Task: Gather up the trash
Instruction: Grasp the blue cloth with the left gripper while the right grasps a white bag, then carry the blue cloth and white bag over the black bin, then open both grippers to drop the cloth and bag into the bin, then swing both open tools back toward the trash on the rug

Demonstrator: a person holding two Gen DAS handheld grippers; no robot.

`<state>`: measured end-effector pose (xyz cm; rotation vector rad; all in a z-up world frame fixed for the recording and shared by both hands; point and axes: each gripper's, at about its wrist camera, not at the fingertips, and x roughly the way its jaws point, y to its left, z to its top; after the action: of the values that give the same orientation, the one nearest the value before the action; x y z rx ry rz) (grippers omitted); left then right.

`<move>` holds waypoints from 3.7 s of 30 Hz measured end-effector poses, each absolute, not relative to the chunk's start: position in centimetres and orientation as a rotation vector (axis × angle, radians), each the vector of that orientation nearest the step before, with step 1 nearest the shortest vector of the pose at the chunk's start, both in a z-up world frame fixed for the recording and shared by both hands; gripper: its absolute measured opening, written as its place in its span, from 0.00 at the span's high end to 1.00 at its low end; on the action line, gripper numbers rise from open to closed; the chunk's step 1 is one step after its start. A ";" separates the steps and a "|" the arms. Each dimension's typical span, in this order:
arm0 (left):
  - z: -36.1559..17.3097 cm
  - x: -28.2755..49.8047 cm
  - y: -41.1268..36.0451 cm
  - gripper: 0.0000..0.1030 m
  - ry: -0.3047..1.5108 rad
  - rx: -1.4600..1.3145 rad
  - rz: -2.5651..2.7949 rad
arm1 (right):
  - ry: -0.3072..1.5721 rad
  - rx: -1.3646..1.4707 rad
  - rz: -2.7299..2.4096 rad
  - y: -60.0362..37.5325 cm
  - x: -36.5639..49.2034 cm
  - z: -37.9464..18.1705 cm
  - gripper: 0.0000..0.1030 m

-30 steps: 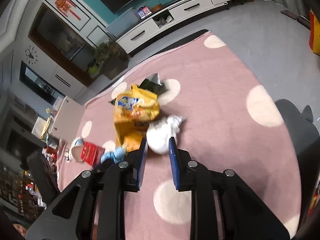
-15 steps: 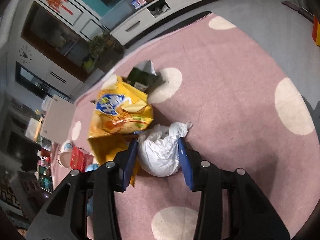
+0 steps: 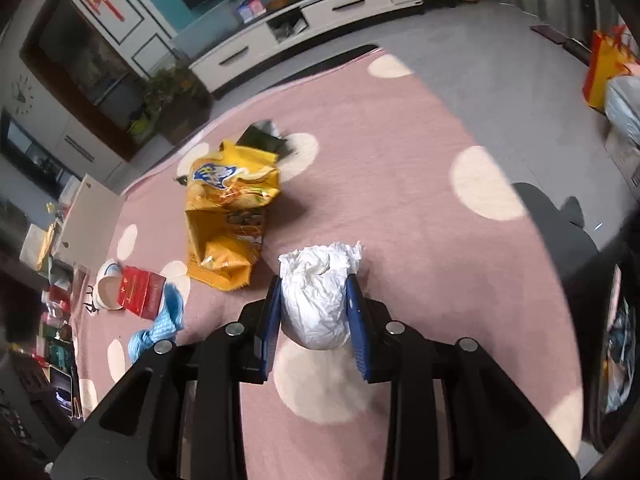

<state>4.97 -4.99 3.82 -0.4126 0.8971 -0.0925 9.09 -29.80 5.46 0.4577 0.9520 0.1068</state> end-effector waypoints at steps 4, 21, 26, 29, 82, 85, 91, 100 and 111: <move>4.3 3.1 -4.6 0.69 0.895 -0.428 -0.089 | 0.929 0.441 0.056 -31.0 6.4 5.4 0.69; 6.7 0.2 -7.0 0.69 0.865 -0.430 -0.218 | 0.932 0.498 0.094 -32.4 2.3 4.9 0.67; 7.9 -0.5 -7.7 0.69 0.834 -0.412 -0.233 | 0.896 0.501 0.073 -33.1 1.6 6.2 0.67; 8.4 -0.9 -8.3 0.69 0.815 -0.400 -0.240 | 0.882 0.524 0.071 -33.9 1.1 6.8 0.67; 3.3 -0.3 -40.2 0.68 0.999 -0.107 -0.864 | 0.651 0.717 -0.580 -54.5 -11.5 7.5 0.67; 2.8 -0.3 -40.7 0.67 1.007 -0.094 -0.864 | 0.665 0.726 -0.580 -54.8 -11.3 7.2 0.66; 2.6 -0.3 -40.4 0.40 0.997 -0.125 -0.853 | 0.668 0.735 -0.603 -55.1 -11.6 7.2 0.47; 5.3 1.0 -35.1 0.11 0.906 -0.195 -0.773 | 0.680 0.681 -0.634 -54.3 -11.1 7.8 0.26; 9.7 4.5 -19.1 0.03 0.762 -0.327 -0.437 | 0.702 0.546 -0.668 -51.1 -8.7 8.8 0.09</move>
<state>4.50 -19.14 9.72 -0.3269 0.7619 -0.4372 -8.70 -51.12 8.76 0.5464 0.7022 -0.6685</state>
